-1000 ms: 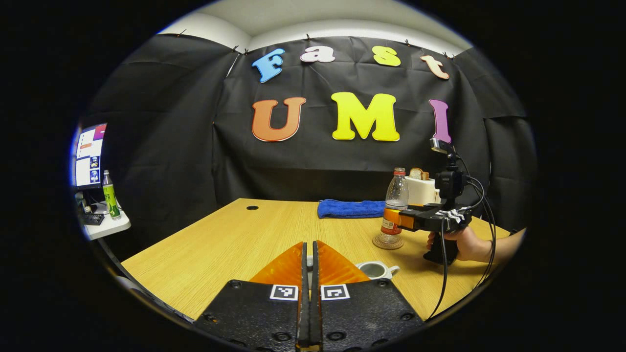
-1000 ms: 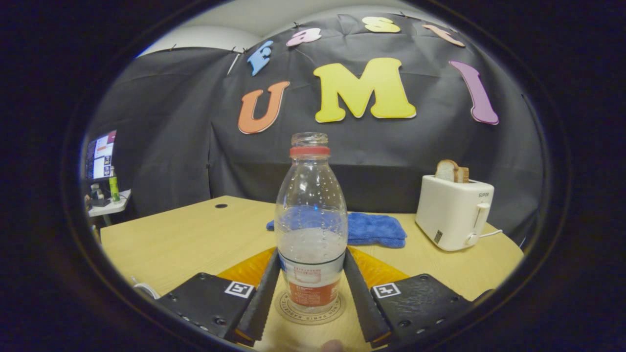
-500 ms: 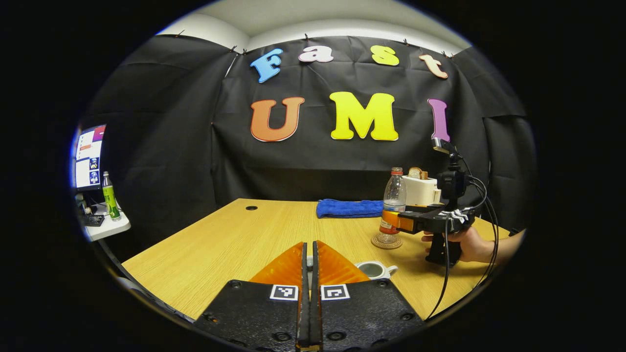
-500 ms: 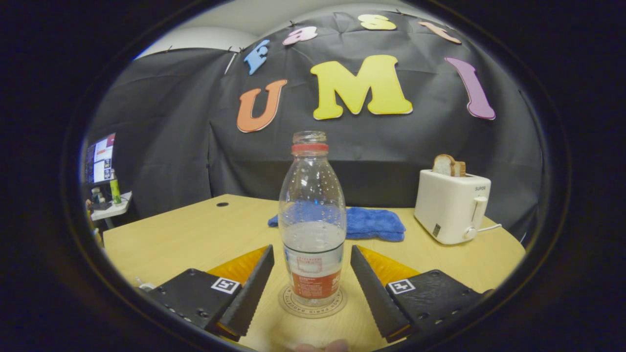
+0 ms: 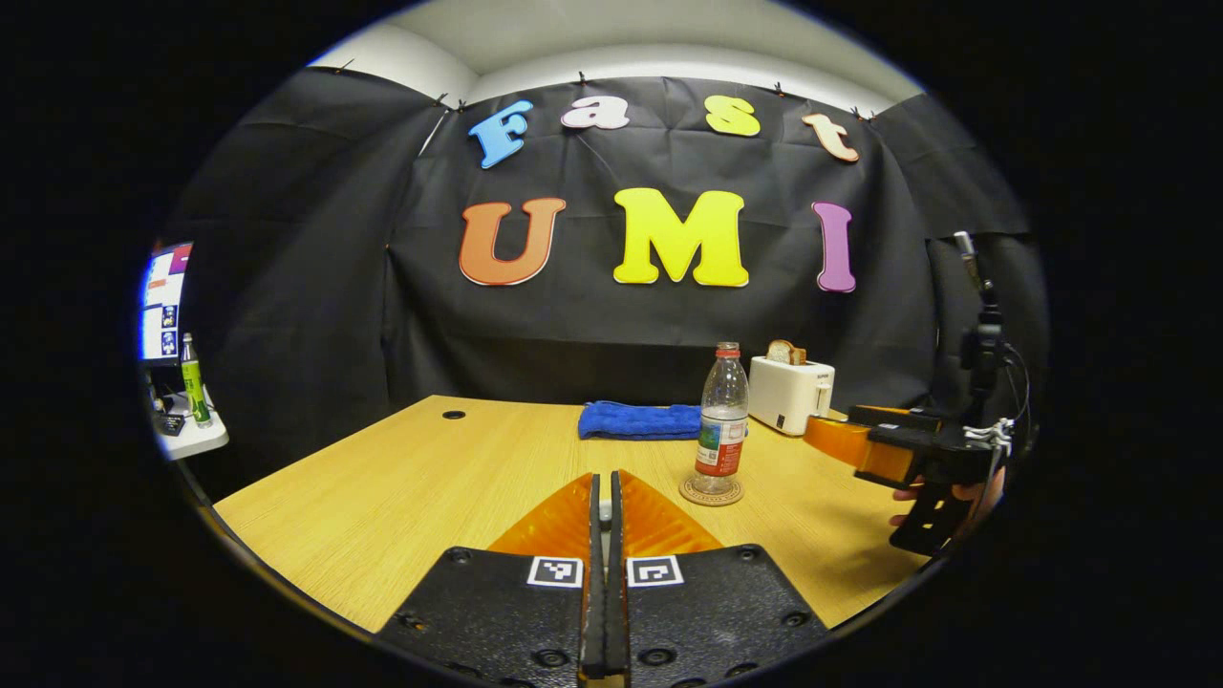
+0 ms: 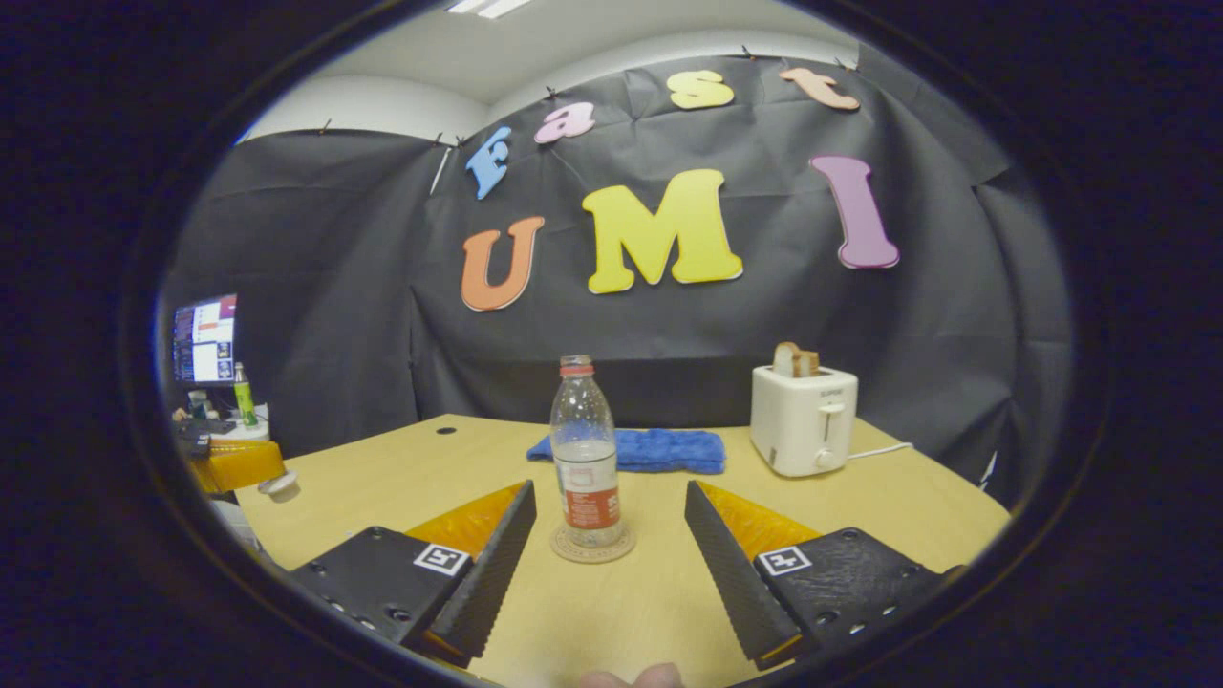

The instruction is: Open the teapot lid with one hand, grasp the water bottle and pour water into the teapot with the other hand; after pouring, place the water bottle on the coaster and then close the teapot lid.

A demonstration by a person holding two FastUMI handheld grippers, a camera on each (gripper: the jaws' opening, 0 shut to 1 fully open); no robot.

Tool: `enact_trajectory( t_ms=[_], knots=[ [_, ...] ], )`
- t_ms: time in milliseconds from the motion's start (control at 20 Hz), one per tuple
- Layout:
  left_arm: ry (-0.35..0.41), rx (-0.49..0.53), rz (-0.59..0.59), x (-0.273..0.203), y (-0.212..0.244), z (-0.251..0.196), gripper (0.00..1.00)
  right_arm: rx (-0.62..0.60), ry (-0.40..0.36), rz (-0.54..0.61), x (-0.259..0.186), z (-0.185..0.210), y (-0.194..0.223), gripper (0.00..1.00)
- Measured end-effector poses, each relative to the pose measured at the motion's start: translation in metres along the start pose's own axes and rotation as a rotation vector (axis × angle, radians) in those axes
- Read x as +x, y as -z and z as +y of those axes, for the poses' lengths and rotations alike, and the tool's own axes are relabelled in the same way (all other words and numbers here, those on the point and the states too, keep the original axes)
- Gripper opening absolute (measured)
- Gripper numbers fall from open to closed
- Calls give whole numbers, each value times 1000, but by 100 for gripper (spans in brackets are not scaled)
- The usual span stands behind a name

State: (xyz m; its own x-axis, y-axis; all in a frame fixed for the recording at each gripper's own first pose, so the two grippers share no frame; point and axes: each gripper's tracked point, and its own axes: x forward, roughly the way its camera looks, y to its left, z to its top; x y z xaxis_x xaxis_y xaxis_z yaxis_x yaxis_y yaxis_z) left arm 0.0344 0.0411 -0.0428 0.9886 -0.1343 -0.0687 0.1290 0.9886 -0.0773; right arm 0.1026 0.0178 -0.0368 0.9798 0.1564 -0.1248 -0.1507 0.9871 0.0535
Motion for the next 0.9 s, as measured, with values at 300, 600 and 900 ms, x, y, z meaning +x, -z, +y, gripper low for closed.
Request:
enact_trajectory(
  t_ms=[300, 600, 900],
  knots=[
    [0, -9, -13, 25, 13, -15, 3, 12, 127, -40, -55, -55, 5, 94],
    [-7, -1, 39, 39, 41, -19, 3, 11, 156, -11, -64, -74, 24, 93],
    [-7, -14, 66, 42, 55, -22, 3, -4, 167, -14, -66, -80, 26, 93]
  ],
)
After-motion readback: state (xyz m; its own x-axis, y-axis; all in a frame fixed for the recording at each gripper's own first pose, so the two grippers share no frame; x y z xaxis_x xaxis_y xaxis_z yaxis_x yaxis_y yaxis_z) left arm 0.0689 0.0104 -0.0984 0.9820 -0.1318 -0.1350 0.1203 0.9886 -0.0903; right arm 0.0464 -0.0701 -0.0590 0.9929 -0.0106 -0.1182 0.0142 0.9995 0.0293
